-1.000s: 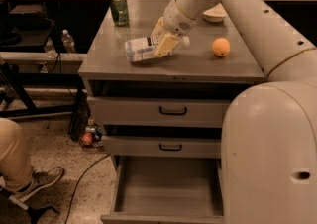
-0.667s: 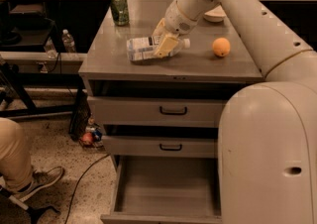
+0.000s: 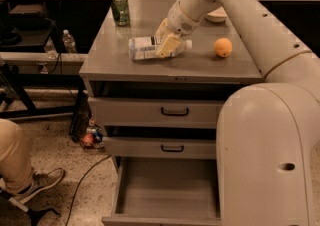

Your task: Pick blue plastic bottle from bottom drawer and place on counter

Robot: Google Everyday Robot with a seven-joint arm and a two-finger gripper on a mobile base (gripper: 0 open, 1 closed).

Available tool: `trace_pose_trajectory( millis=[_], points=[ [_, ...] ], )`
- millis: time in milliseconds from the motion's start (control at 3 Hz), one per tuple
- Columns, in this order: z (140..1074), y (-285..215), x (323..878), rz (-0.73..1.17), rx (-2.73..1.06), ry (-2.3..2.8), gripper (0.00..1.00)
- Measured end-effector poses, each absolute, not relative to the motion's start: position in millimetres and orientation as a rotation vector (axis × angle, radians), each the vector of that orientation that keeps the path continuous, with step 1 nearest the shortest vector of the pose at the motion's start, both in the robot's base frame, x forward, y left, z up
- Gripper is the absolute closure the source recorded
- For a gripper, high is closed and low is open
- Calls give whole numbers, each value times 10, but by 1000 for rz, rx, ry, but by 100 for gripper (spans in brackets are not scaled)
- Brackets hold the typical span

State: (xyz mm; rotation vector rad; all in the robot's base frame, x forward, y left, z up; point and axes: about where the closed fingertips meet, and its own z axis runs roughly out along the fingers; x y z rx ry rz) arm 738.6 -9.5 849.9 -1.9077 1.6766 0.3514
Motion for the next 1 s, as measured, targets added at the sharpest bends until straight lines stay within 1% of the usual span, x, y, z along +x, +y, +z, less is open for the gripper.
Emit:
trace_pose_trajectory(
  millis=[333,1000],
  points=[
    [8506,-82,7412,365,-1898,1678,1],
    [8573,-161,7445,375,-1862,1669,0]
  ],
)
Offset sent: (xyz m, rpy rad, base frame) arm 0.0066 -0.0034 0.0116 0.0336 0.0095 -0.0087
